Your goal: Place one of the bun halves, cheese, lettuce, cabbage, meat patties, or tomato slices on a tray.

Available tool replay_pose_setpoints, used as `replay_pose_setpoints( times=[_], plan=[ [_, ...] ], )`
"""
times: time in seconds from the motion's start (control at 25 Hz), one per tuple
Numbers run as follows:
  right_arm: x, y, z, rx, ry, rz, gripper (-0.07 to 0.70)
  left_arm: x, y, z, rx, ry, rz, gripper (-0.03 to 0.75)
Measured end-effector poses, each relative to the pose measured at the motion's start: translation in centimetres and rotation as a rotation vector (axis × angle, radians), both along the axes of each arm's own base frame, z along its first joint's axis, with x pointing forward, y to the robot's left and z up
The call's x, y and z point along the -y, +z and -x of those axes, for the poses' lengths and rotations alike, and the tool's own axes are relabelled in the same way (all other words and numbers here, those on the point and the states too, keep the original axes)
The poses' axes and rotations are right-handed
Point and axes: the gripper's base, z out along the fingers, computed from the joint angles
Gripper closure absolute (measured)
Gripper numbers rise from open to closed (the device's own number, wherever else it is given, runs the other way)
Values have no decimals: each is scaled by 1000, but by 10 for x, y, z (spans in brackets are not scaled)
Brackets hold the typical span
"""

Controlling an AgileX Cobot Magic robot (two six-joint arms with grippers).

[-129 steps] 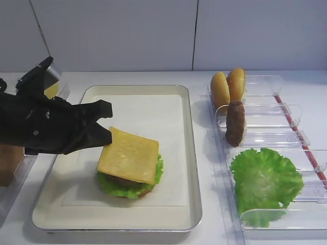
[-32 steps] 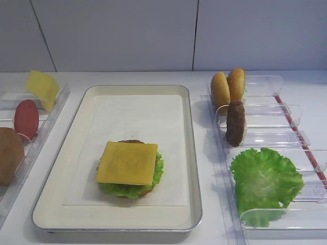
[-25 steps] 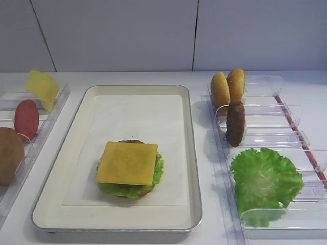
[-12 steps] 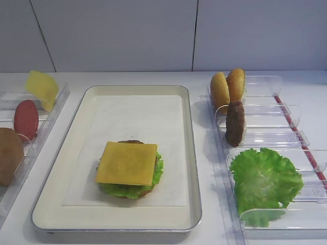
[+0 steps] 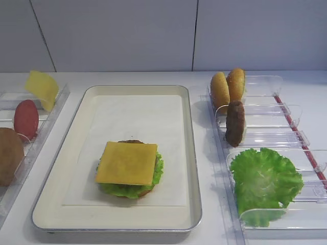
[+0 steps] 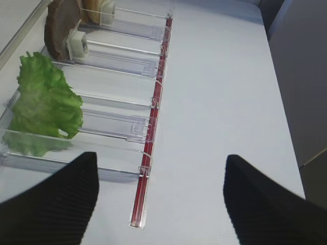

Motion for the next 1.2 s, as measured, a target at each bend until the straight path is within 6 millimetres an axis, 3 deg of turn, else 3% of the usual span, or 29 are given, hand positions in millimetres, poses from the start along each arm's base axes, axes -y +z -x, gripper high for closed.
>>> replay_pose_setpoints(
  times=[0.4,0.76,1.2],
  plan=[
    [0,0,0,0,0,0,108,0,0,0,0,7,-1,123],
    [0,0,0,0,0,0,108,2,0,2,0,215,-1,132],
    [0,0,0,0,1,2,108,3,0,2,0,245,-1,132]
  ],
)
